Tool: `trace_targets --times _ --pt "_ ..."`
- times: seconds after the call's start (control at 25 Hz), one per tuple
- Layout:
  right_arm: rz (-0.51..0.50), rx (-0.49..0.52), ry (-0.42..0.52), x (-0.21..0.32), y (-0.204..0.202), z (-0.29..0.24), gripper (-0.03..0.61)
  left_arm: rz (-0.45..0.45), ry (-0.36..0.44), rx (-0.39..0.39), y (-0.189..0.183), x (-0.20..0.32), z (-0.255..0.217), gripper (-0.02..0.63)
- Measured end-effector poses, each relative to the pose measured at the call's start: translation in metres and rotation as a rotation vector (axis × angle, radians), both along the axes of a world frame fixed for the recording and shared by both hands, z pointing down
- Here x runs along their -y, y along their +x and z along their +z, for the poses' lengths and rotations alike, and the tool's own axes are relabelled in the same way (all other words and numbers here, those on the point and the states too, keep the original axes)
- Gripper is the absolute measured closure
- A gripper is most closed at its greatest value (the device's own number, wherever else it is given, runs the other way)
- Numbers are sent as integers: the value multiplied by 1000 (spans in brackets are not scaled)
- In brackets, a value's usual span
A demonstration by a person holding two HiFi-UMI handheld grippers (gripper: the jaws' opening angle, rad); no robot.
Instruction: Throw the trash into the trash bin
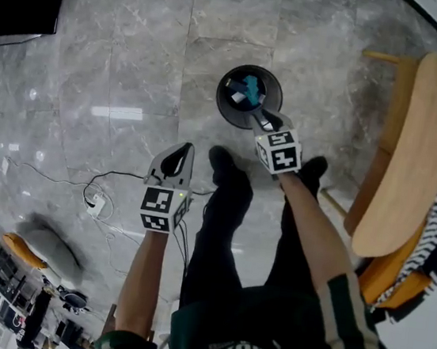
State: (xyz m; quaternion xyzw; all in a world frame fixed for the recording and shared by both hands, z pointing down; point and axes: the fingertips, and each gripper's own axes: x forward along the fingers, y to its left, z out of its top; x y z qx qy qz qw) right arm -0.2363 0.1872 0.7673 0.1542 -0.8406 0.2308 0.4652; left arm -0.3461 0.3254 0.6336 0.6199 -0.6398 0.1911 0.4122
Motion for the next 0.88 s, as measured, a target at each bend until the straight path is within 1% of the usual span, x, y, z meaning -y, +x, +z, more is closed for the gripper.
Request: trace_targets --times 0.08,0.12,0.16,0.24,0.32,0.44,0.64,0.8,0.88 --pt "13 -1 -1 3 0 -9 483 23 -5 -11 2 3 -4 614" --pt "26 2 -2 5 0 -16 510 37 -3 -12 4 6 -8 614" --pt "42 6 -3 5 2 -25 522 52 3 -13 5 9 -13 614" --pt "71 17 1 3 9 -48 547 74 5 -22 10 12 -26 614" --pt "74 33 17 0 16 -76 569 87 9 -25 14 15 -41 614" --pt "85 72 41 5 27 -126 577 98 65 0 20 36 -71 614" --pt "158 159 112 30 52 -221 578 92 135 18 43 77 -137 614" --pt "165 226 213 46 77 -305 578 98 197 45 63 105 -204 614" --pt "187 273 252 59 90 -349 578 102 229 66 73 119 -241 614"
